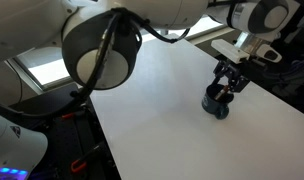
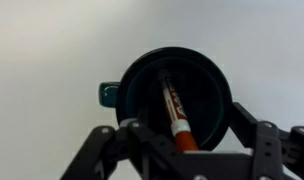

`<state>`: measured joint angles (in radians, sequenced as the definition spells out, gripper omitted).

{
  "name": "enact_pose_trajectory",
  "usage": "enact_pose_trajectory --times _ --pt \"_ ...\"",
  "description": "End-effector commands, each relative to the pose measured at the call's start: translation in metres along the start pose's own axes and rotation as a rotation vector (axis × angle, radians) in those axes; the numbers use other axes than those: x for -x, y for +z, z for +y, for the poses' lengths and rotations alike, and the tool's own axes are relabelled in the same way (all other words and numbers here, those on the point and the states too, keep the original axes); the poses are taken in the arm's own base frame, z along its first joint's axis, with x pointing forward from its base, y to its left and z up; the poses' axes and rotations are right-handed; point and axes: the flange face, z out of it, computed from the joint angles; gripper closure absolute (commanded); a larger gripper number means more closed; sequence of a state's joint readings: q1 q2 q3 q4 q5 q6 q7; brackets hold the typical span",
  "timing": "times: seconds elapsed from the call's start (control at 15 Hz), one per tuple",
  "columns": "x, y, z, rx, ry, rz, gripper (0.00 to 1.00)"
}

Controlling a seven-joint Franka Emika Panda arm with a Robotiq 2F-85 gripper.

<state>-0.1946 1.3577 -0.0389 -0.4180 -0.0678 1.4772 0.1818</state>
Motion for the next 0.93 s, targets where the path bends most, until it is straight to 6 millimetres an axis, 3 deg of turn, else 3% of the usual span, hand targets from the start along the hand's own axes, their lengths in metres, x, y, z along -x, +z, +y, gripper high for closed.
enact_pose_trajectory --times 0.0,0.07,0.2,0.4,0.87 --pt "0.002 0.007 0.003 0.032 0.005 -0.031 0.51" --pt "0.002 0.009 0.003 0.034 0.003 -0.032 0.13" --pt "0.001 0.012 0.004 0.040 0.013 -0.030 0.12" --pt "0.000 0.008 0.003 0.035 0.011 -0.019 0.00" --pt "0.002 -0.023 -0.001 -0.001 0.000 0.045 0.00"
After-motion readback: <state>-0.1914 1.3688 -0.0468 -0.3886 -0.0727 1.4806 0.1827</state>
